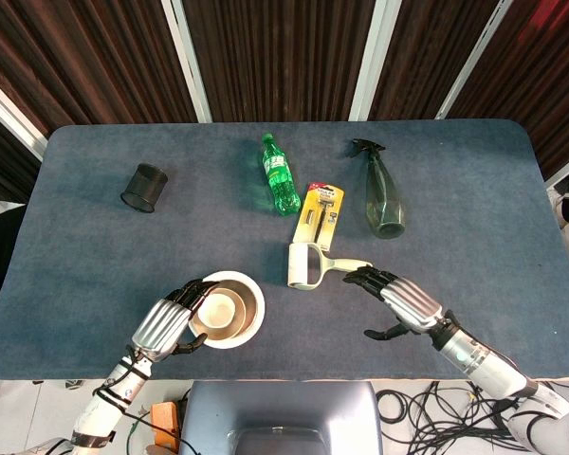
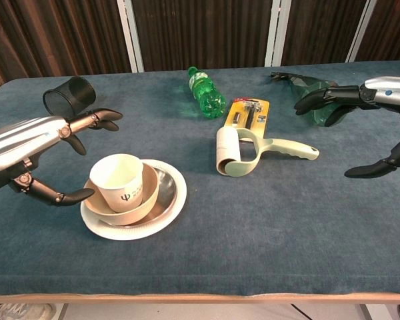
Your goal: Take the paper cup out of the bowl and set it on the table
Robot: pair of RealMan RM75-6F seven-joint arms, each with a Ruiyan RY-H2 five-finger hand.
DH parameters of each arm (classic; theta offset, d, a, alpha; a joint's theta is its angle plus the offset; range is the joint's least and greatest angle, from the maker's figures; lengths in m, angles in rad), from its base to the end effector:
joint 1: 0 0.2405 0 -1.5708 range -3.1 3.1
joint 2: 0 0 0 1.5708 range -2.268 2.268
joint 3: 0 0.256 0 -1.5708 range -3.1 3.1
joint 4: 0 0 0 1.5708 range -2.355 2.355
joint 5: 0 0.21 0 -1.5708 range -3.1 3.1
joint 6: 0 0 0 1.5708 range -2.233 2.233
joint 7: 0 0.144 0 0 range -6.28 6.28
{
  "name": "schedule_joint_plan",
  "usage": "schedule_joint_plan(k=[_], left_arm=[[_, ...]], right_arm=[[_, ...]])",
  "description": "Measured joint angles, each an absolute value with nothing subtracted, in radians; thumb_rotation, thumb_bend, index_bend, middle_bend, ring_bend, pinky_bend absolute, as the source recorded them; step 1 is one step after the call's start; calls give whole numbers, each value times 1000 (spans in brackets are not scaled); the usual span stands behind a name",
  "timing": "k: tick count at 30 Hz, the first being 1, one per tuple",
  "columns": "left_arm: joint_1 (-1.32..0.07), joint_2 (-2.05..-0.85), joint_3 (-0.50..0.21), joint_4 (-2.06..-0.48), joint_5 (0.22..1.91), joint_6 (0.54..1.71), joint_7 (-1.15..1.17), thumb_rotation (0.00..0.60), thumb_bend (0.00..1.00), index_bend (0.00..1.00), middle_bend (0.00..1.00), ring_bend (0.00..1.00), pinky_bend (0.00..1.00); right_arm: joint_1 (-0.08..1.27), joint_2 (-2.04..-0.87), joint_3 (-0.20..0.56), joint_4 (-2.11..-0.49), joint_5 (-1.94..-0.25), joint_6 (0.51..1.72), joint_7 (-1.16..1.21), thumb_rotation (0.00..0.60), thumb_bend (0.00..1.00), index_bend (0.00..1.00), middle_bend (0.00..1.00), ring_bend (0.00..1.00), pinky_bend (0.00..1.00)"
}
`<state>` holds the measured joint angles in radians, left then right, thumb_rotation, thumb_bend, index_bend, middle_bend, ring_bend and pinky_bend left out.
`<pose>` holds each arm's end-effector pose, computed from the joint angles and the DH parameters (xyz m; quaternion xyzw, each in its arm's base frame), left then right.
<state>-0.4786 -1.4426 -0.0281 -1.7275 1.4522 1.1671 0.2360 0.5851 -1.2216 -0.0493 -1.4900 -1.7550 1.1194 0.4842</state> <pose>-0.1681 0.2437 0.0101 -0.7280 -0.3938 -0.4300 0.3606 -0.2162 -0.2797 0.0646 0.7529 -0.4313 0.4315 0.2469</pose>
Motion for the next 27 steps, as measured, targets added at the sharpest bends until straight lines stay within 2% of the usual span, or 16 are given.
schedule_joint_plan(k=[12,21,23,27], left_arm=[[-478,-1446,-32,-1721,1439,1159,233,600,299,35,122,90,302],[-479,-1454,-30,-1710,1438,1152,239,600,301,35,122,89,301],[-479,-1457,-28,-1706,1442,1155,247,600,302,35,123,89,302],[-478,-1471,-26,-1698,1446,1159,254,600,302,35,121,89,301]], right_arm=[[585,-1215,-61,-1488,-1758,1149,497,600,113,136,110,51,223],[542,-1211,-55,-1489,-1731,1199,371,600,113,135,108,50,218],[516,-1205,-53,-1498,-1714,1222,308,600,113,128,85,34,186],[443,-1180,-57,-1535,-1674,1282,159,600,112,83,9,0,57]])
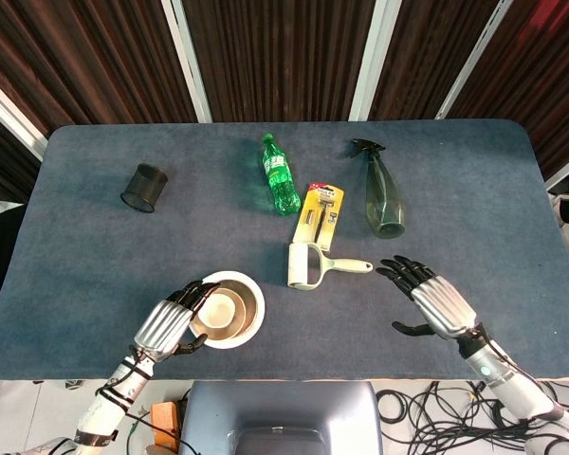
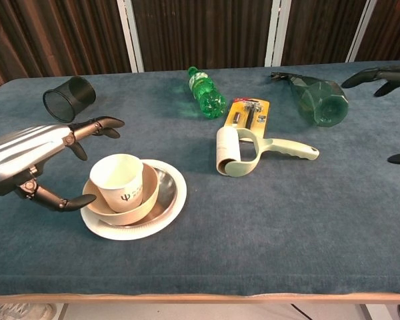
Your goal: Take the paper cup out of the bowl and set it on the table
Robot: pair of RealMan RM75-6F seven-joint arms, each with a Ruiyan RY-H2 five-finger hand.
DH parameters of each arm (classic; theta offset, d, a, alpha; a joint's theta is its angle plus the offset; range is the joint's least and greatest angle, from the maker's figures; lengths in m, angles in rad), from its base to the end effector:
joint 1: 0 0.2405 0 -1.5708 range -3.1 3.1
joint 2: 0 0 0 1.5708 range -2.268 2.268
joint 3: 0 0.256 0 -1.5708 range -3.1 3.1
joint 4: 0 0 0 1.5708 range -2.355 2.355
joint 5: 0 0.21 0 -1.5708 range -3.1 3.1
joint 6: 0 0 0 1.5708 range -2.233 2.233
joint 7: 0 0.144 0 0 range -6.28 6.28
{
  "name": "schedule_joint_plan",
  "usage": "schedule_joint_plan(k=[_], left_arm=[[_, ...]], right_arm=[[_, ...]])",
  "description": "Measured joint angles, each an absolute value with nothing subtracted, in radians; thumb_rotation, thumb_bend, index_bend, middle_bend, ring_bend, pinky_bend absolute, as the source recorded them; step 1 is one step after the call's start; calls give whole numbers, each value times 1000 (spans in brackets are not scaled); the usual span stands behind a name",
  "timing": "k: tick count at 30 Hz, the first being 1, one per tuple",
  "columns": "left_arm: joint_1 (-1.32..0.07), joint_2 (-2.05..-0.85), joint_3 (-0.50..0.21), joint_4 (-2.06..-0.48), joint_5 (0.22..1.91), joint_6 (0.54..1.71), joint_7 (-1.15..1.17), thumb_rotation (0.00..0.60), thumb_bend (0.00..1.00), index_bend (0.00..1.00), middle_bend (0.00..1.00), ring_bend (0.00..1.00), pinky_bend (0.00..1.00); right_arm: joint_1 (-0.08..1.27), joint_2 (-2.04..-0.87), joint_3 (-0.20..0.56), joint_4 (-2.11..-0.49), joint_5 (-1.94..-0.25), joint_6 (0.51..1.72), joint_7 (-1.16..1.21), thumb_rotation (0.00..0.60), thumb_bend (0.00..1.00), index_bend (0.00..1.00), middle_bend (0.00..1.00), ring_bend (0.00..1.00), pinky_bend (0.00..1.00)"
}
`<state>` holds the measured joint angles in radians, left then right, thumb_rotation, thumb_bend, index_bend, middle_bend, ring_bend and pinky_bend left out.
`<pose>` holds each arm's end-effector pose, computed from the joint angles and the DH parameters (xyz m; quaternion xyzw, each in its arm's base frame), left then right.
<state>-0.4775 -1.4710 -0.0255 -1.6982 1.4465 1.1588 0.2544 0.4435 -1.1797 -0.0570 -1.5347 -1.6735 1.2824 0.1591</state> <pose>-0.1706 0.2433 0.0014 -0.7329 -0.3911 -0.4216 0.3635 -0.2459 -0.2528 0.0970 0.7415 -0.3534 0.4232 0.3823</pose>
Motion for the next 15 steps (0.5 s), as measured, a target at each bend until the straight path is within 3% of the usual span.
schedule_joint_plan(k=[2,8,15], left_arm=[[-478,-1479,-25,-1694,1446,1155,255,600,302,35,121,89,301],[-481,-1500,-24,-1686,1436,1148,289,600,300,35,120,89,302],[-488,-1544,-35,-1680,1415,1142,341,600,300,50,122,103,305]], right_arm=[[387,-1156,-65,-1566,-1652,1330,80,600,112,52,0,0,12],[215,-1083,-100,-1624,-1610,1494,-23,600,111,19,0,0,7],[139,-1039,-124,-1625,-1609,1546,4,600,112,12,0,0,7]])
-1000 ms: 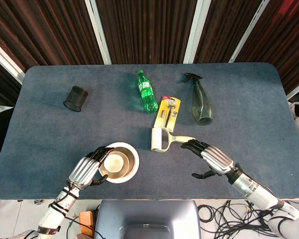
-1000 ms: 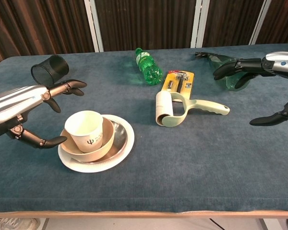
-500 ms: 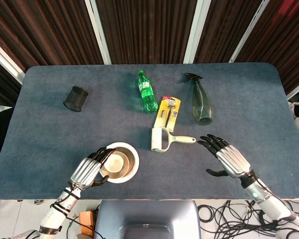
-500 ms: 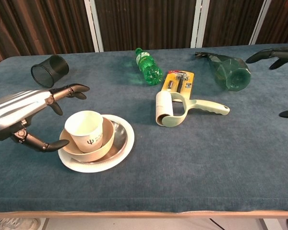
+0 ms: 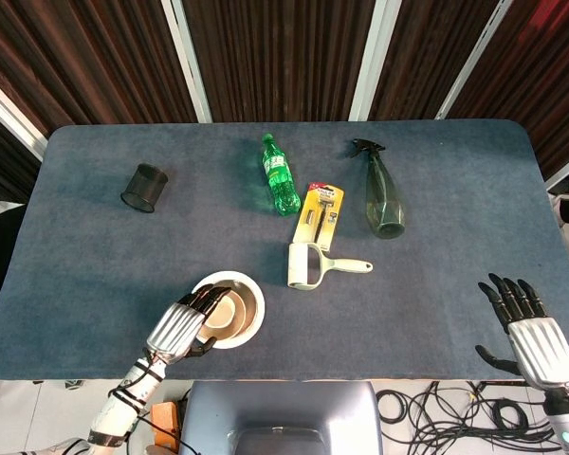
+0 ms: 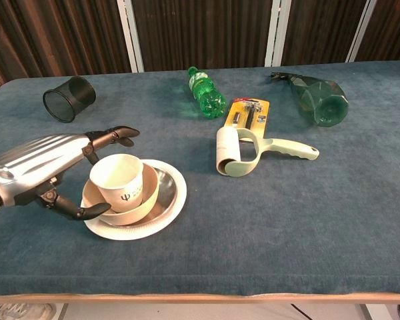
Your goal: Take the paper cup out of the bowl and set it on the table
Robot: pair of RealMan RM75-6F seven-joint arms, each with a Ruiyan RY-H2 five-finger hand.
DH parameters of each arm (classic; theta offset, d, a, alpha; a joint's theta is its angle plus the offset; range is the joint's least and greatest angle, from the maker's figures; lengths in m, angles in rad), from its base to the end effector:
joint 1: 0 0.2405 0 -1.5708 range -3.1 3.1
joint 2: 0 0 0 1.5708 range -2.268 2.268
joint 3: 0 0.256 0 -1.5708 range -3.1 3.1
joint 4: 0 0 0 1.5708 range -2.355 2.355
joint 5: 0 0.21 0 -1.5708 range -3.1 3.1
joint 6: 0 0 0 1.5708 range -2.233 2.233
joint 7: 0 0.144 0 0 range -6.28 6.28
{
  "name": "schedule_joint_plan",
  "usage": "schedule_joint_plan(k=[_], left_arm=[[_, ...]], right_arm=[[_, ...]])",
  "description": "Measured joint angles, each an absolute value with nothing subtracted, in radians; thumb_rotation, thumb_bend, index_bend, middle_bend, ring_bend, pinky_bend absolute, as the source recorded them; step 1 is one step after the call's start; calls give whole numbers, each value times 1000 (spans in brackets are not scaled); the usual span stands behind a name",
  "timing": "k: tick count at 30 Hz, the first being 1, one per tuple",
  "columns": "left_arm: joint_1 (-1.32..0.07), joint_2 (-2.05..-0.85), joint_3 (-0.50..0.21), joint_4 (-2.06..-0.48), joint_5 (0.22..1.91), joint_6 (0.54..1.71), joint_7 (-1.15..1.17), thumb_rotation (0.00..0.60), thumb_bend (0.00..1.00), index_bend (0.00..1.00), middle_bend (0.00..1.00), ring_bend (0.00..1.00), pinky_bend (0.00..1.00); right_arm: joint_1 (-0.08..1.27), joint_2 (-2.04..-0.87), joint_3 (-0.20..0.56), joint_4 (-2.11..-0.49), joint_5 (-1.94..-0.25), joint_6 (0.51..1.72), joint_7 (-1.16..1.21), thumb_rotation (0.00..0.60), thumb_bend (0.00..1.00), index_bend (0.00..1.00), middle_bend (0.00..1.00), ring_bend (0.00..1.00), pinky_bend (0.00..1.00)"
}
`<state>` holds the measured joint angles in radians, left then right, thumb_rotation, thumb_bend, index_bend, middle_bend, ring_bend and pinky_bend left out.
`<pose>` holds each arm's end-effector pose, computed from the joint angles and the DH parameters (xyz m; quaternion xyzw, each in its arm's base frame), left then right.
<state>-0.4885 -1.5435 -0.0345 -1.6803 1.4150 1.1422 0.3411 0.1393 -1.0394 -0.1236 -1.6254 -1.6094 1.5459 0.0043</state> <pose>-0.1591 0.2416 -0.0185 -0.7425 -0.3821 -0.4128 0.3637 -0.3027 -0.1601 0.1640 0.6646 -0.3622 0.3681 0.5400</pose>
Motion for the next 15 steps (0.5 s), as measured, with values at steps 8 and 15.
schedule_joint_plan(k=[8,15], left_arm=[[-502,-1613,-56,-1648,1366,1133,411,600,298,75,159,131,312],[-510,-1635,-77,-1624,1344,1135,409,600,300,113,244,199,350]], right_arm=[[121,-1018,-145,-1596,-1702,1563,56,600,112,10,0,0,7],[106,-1011,-157,-1558,-1772,1587,99,600,112,10,0,0,7]])
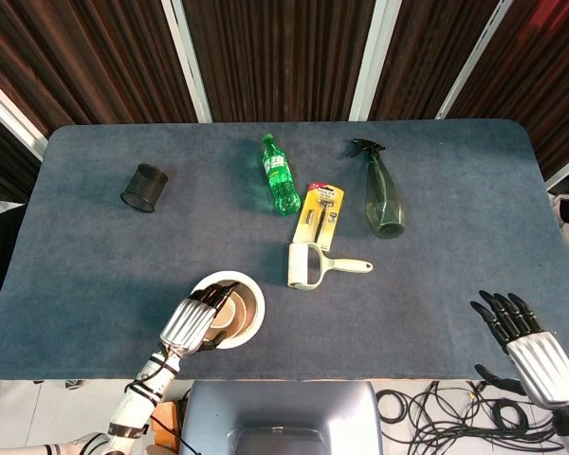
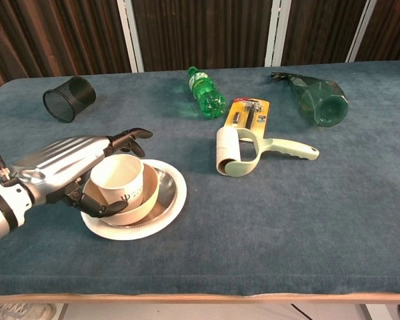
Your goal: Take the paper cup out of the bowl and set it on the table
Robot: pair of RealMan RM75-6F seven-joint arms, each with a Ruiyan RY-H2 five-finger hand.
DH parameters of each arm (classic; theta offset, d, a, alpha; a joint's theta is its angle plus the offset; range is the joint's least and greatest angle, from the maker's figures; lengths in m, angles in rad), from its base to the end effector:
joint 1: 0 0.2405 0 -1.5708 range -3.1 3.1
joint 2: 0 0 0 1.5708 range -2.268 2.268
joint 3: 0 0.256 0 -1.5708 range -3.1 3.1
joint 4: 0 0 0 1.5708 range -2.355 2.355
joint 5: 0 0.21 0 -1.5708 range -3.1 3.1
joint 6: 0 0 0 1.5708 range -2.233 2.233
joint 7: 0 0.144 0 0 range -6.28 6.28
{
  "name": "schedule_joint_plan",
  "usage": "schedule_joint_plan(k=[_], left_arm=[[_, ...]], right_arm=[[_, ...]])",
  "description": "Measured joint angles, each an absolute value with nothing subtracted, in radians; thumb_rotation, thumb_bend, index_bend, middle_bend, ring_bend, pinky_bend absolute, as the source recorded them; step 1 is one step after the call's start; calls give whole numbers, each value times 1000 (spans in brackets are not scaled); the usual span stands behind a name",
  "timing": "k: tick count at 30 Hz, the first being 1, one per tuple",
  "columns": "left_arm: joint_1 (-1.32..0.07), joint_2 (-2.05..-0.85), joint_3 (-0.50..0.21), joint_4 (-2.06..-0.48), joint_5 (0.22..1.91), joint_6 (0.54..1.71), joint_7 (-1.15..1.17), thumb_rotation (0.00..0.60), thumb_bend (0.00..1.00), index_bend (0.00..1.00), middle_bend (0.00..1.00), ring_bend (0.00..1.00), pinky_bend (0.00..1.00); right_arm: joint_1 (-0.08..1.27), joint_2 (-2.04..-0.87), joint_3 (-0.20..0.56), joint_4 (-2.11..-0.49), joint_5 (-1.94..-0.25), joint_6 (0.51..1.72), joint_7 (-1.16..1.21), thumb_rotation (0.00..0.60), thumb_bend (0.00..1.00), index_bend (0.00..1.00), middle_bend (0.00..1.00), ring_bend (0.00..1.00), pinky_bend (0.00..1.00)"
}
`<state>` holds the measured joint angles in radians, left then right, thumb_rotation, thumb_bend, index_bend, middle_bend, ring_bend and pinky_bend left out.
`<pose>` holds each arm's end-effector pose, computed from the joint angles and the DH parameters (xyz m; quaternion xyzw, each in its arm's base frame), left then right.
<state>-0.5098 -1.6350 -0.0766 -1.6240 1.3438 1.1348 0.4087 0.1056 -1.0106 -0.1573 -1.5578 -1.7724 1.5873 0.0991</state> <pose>-0.1493 0.2526 -0.0378 -0.7344 -0.3847 -0.4094 0.3809 -0.3026 -0.1394 0.1699 0.7009 -0.3480 0.3840 0.4900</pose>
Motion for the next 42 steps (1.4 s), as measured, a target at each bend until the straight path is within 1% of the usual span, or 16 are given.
schedule_joint_plan(k=[4,6,9,14,22,29,33,37,42], left_arm=[[-509,-1642,-80,-1616,1344,1147,409,600,309,162,325,271,420],[-508,-1646,-79,-1612,1345,1152,411,600,315,203,366,308,459],[-507,-1650,-77,-1608,1344,1154,413,600,319,236,396,337,488],[-507,-1654,-75,-1606,1350,1160,410,600,322,269,424,363,500],[-502,-1612,-77,-1665,1372,1183,405,600,321,272,429,365,503],[-467,-1487,-66,-1800,1410,1252,426,600,321,272,431,365,498],[-433,-1410,-55,-1845,1427,1298,431,600,319,272,432,365,497],[-401,-1350,-46,-1849,1426,1325,423,600,319,277,431,365,498],[-382,-1335,-36,-1797,1393,1317,393,600,321,278,430,365,498]], right_arm=[[102,-1010,-155,-1553,-1779,1580,107,600,111,10,0,0,7],[101,-1010,-152,-1555,-1779,1577,107,600,112,10,0,0,7],[99,-1010,-149,-1556,-1782,1574,111,600,112,10,0,0,7],[97,-1009,-145,-1556,-1785,1568,113,600,112,10,0,0,7],[89,-1008,-142,-1554,-1798,1570,111,600,112,10,0,0,7],[81,-1011,-142,-1549,-1813,1573,103,600,112,10,0,0,7],[80,-1015,-144,-1545,-1828,1571,95,600,112,10,0,0,7],[81,-1020,-148,-1543,-1837,1559,84,600,111,10,0,0,7],[84,-1023,-149,-1545,-1840,1542,72,600,112,10,0,0,7]])
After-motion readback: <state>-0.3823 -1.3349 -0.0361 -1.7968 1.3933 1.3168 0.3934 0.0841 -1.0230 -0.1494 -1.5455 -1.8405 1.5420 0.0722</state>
